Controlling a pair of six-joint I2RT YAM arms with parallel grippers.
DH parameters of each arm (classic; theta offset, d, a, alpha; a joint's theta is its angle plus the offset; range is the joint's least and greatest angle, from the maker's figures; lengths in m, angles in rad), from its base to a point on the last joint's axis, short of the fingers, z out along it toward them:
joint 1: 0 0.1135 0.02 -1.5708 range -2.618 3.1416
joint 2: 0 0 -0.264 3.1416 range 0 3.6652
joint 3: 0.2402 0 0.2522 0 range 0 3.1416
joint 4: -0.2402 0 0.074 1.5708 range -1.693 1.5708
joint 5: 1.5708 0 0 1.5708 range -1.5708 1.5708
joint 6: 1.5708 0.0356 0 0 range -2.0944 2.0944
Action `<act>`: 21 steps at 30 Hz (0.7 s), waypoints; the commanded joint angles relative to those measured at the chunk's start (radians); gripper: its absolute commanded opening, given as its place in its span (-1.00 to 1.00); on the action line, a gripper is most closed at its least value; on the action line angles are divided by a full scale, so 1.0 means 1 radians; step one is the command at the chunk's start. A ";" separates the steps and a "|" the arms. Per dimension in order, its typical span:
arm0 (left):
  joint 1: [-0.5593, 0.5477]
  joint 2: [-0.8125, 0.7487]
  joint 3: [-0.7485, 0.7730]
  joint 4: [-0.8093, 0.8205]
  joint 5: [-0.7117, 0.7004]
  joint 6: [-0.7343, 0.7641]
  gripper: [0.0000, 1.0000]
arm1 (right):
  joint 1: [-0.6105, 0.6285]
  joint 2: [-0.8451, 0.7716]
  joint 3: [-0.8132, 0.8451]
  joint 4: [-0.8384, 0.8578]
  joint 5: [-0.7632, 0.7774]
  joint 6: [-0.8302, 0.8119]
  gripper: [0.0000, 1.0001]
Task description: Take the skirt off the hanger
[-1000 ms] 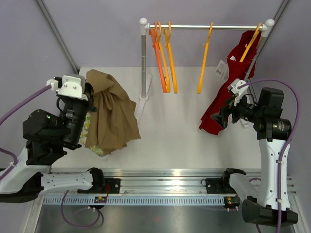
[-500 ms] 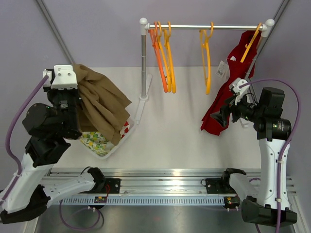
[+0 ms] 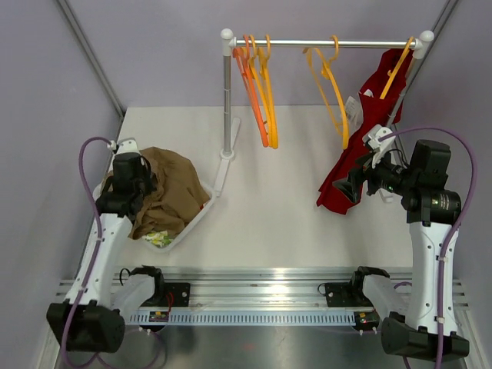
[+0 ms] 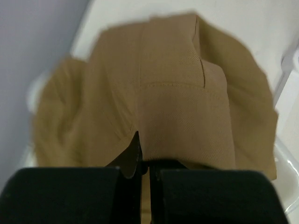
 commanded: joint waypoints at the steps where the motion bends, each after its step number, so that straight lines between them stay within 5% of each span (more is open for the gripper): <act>1: 0.145 0.078 -0.129 0.086 0.470 -0.276 -1.00 | -0.008 -0.019 0.005 -0.003 -0.032 -0.005 0.99; 7: 0.202 0.260 -0.297 0.241 0.668 -0.376 -1.00 | -0.008 -0.029 0.020 -0.034 -0.035 -0.019 0.98; 12: 0.221 0.207 -0.263 0.208 0.610 -0.358 -1.00 | -0.008 -0.011 0.098 -0.086 -0.046 -0.024 0.97; 15: 0.224 0.087 -0.216 0.148 0.529 -0.335 -0.22 | -0.008 0.015 0.181 -0.104 -0.023 0.044 0.97; 21: 0.222 -0.156 -0.111 0.053 0.401 -0.235 0.81 | -0.008 0.124 0.426 -0.078 0.187 0.300 0.99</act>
